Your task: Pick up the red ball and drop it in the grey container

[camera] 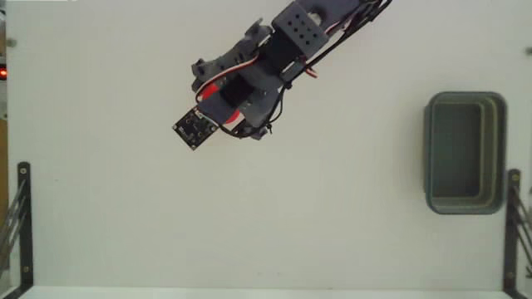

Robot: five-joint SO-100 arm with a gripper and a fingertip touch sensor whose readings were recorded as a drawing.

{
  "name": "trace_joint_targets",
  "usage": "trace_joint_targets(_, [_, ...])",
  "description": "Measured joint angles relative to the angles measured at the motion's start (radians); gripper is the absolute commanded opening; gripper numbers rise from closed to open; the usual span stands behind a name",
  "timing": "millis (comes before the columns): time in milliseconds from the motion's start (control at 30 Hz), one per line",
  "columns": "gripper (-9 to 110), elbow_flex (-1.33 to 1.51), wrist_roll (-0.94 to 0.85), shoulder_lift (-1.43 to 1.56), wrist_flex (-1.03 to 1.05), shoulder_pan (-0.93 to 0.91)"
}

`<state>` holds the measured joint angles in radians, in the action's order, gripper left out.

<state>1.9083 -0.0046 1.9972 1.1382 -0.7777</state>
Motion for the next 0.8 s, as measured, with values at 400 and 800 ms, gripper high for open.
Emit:
trace_joint_targets(400, [110,-0.003,0.0,-0.002,0.0,0.0])
trace_joint_targets(800, [110,-0.003,0.002,-0.002,0.0,-0.037])
